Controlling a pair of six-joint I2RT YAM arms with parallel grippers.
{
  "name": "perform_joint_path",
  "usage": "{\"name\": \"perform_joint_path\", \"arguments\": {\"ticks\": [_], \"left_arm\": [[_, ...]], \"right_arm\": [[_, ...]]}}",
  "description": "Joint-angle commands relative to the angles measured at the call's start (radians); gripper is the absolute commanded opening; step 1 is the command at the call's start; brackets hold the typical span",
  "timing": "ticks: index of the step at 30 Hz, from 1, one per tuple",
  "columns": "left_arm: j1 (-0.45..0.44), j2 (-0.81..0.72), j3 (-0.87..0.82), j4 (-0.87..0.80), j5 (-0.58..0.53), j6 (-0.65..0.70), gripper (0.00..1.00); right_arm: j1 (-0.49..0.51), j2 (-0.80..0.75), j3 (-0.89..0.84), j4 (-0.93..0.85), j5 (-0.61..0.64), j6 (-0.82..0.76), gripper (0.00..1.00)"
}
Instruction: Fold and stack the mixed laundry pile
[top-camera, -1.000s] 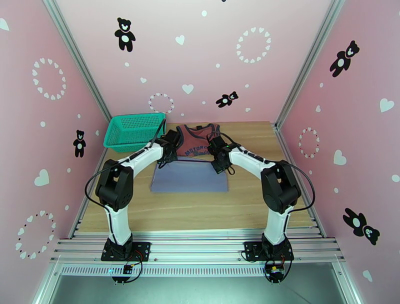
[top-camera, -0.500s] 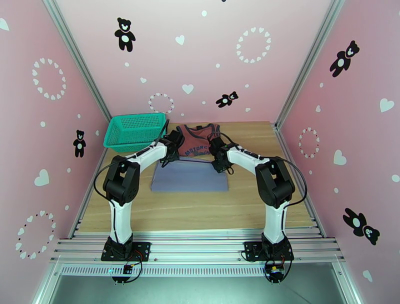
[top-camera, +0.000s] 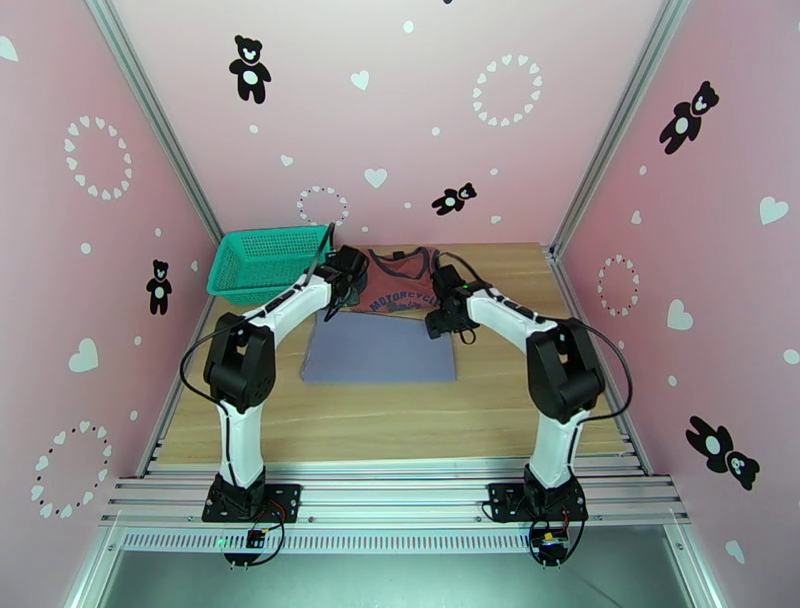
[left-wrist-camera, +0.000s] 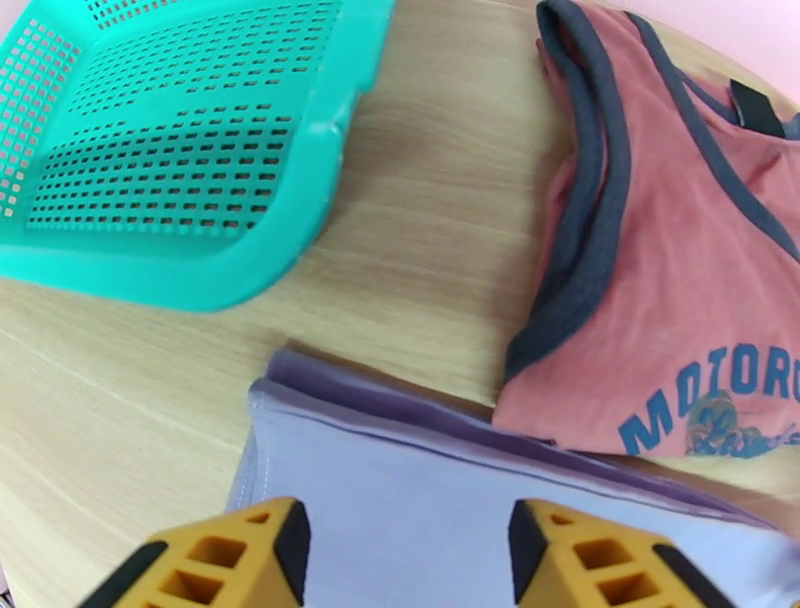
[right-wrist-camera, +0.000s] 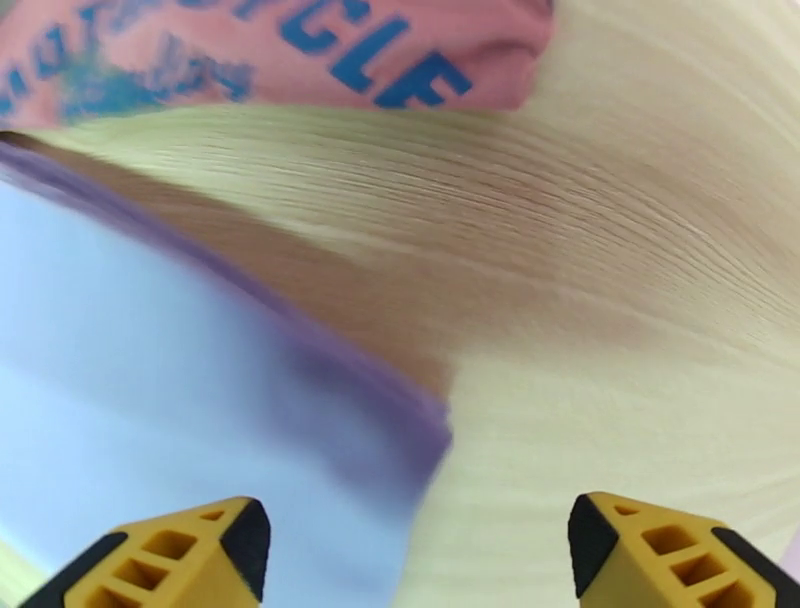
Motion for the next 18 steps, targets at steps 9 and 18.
{"name": "perform_joint_path", "arguments": {"ticks": [9, 18], "left_arm": [[-0.066, -0.211, -0.326, 0.107, 0.27, -0.161, 0.1], [-0.097, -0.117, -0.326, 0.195, 0.218, -0.231, 0.0]], "right_arm": [[-0.15, -0.287, -0.381, 0.195, -0.482, 0.374, 0.86], [-0.15, -0.392, -0.576, 0.313, -0.447, 0.582, 0.89]]}}
